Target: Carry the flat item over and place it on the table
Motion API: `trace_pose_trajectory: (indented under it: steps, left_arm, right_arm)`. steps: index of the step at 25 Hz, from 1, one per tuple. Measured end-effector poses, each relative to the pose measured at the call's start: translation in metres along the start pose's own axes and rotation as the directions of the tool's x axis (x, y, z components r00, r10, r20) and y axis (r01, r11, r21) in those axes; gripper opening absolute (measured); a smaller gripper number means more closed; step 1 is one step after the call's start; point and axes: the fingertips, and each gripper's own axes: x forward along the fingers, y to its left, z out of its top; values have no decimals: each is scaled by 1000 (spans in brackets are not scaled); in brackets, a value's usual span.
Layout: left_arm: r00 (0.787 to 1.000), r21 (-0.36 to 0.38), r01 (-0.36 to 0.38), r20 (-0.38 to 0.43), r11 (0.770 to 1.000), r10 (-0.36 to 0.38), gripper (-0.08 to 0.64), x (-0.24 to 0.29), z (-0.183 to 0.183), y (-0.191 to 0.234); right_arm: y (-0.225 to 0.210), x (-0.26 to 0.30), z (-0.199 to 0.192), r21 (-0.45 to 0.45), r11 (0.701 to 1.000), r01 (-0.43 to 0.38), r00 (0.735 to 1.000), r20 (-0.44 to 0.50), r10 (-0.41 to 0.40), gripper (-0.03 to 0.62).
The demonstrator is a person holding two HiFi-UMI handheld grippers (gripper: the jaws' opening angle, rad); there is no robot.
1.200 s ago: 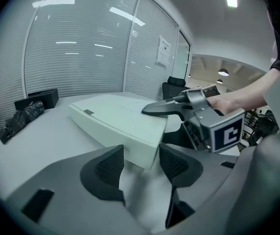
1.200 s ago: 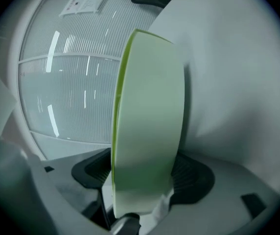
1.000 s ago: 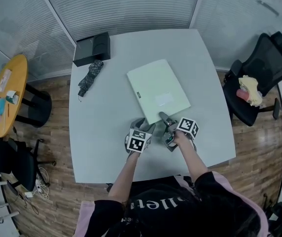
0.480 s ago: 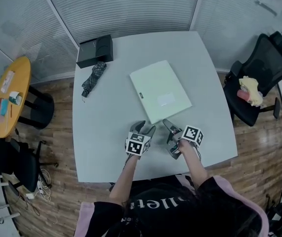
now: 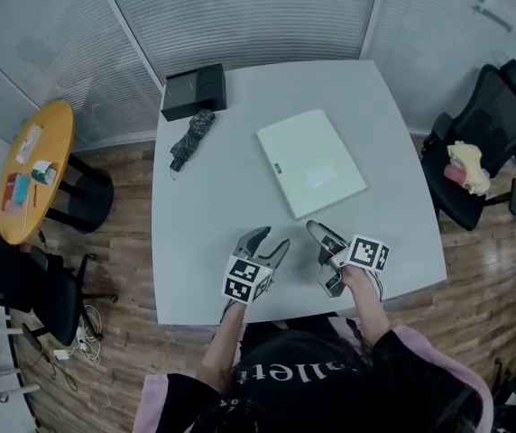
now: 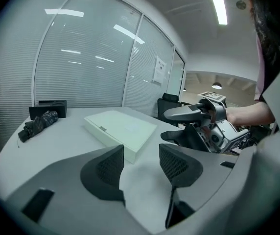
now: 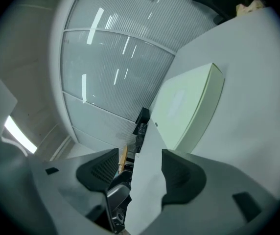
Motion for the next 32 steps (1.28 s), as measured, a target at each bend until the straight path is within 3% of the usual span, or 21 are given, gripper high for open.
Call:
trace_pose_trajectory:
  steps: [6,16,24,32]
  left_arm:
    - [998,4,14,63,1000,-14,239,-65,9,-6]
    - [988,8,17,152,1000,-18,239,-177,6,-2]
    - [981,14,12,193,1000,-15,239,-253,-13,13]
    - [979,-9,35,202,999,-33,239,-287,-37,23]
  right_arm:
    - [45,-3,-28,-188,981,-47,999,-35,41,235]
    - [110,-3,-98,-429,899,-82,996,-53,66,185]
    - [150,-3,-164,-528,847,-66,998,-24,63,107]
    - [162,-12,-213,-583,812,-28,1000,-24,17,52]
